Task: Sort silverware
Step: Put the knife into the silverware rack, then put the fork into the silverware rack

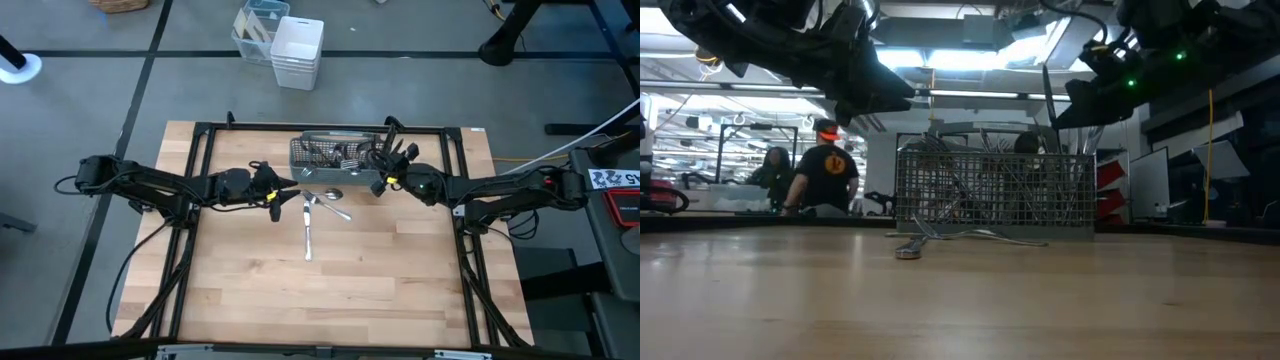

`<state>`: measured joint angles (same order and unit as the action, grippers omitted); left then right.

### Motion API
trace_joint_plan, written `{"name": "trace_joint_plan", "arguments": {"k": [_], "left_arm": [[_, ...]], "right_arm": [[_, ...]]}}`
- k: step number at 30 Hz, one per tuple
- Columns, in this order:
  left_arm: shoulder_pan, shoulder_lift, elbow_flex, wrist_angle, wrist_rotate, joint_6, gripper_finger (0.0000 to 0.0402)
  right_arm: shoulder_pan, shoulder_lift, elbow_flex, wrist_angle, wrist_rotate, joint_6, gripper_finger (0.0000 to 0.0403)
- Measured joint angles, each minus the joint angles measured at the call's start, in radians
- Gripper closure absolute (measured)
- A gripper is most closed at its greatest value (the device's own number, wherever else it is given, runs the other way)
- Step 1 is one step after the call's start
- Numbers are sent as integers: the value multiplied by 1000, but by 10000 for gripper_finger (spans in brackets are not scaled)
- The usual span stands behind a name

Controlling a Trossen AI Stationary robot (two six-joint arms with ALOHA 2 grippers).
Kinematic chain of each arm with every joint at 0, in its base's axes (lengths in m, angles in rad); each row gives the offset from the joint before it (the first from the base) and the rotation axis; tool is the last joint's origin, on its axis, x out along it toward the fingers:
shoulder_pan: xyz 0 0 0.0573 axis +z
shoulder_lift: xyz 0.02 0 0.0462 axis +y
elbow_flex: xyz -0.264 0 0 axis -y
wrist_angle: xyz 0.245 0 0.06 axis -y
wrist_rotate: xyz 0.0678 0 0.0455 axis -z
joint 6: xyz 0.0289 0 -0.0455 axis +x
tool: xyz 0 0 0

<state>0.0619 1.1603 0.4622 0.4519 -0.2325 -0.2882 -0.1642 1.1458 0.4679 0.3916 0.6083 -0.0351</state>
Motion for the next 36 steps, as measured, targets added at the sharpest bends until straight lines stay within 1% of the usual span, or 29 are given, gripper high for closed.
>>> {"name": "trace_joint_plan", "arguments": {"k": [11, 14, 18, 23, 27, 32, 36], "left_arm": [[0, 0, 0, -2, 0, -21, 269], [0, 0, 0, -2, 0, -25, 269], [-1, 0, 0, 1, 0, -27, 269], [-3, 0, 0, 3, 0, -41, 269], [-3, 0, 0, 3, 0, -57, 269], [-26, 0, 0, 4, 0, -59, 269], [-53, 0, 0, 8, 0, -106, 269]], "right_arm": [[0, 0, 0, -97, -1, 14, 340], [0, 0, 0, -112, 0, 39, 316], [0, 0, 8, -116, 0, 55, 267], [0, 0, 58, -173, 0, 56, 224], [1, 0, 123, -274, 0, 56, 212], [1, 0, 217, -463, -4, 56, 210], [1, 0, 298, -623, -61, 57, 210]]}}
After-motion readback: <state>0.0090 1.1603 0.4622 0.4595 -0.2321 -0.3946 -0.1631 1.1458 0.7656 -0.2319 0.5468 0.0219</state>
